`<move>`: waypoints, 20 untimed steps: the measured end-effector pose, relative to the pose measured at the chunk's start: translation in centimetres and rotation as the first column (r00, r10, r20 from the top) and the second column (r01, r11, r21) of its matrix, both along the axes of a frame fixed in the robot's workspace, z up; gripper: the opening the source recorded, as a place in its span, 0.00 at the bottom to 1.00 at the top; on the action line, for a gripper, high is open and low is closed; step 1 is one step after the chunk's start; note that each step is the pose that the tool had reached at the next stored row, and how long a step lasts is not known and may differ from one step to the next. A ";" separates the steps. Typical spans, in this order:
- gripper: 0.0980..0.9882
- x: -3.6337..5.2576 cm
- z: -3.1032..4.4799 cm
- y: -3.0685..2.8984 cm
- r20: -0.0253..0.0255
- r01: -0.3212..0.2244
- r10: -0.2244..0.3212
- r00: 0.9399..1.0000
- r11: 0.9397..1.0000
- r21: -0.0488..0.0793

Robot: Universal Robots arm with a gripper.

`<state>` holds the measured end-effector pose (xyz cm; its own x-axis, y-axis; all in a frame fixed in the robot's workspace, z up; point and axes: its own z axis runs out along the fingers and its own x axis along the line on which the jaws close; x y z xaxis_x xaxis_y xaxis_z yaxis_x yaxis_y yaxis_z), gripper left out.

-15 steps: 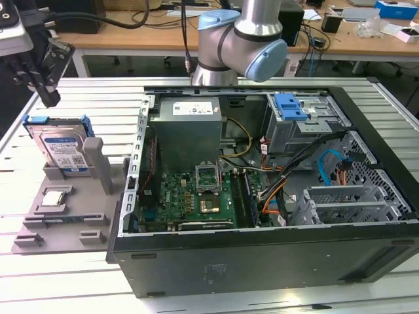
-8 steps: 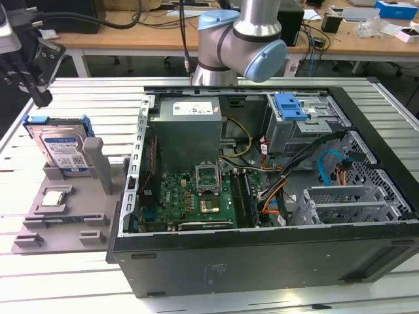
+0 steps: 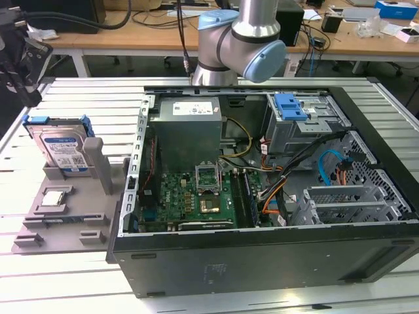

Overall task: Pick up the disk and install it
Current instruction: 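Reach for the disk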

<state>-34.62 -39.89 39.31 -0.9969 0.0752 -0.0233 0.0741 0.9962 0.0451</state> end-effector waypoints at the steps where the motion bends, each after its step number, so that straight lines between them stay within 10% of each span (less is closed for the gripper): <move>1: 0.01 -0.18 0.00 0.00 0.000 0.000 0.000 1.000 1.000 0.000; 20: 0.01 -4.22 -0.01 0.00 0.000 0.000 0.000 1.000 1.000 0.000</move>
